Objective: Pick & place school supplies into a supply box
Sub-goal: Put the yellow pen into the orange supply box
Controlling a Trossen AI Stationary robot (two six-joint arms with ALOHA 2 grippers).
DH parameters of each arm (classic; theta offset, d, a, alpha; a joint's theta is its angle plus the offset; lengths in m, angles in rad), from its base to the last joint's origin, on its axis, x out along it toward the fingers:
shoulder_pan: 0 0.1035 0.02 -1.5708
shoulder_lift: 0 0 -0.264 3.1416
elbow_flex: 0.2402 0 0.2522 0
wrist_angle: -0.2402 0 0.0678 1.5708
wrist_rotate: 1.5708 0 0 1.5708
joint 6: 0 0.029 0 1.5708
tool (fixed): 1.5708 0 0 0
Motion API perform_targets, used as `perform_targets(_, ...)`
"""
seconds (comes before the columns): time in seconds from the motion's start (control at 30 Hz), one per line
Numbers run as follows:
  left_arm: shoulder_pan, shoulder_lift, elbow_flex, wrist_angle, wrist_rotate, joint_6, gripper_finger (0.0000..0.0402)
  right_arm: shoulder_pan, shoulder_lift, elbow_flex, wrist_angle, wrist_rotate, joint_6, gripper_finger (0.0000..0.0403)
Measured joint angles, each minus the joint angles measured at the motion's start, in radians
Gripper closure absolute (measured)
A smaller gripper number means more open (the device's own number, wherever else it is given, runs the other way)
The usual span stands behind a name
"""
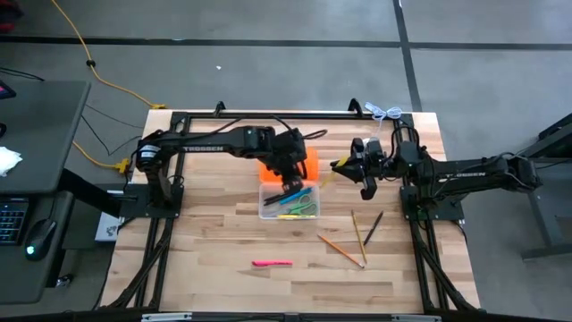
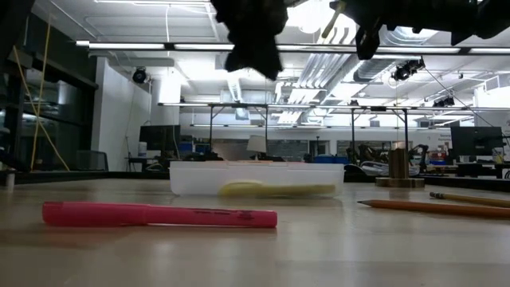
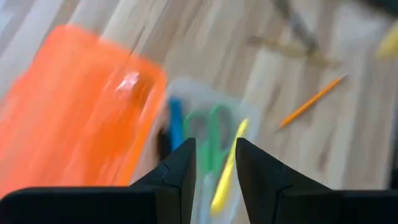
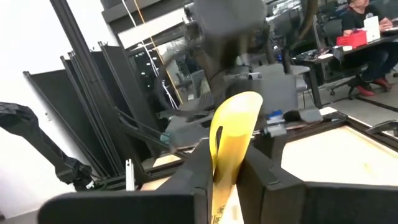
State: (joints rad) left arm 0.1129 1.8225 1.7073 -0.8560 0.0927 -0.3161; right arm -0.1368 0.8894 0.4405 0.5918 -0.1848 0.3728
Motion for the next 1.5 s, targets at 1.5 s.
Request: perform_targets(1.5,0.051,-0.491,-0.626,-0.192,-0.336,-0.304,0.0261,0.005,0.006,0.029,0.018,-0.007,0.010,0.0374)
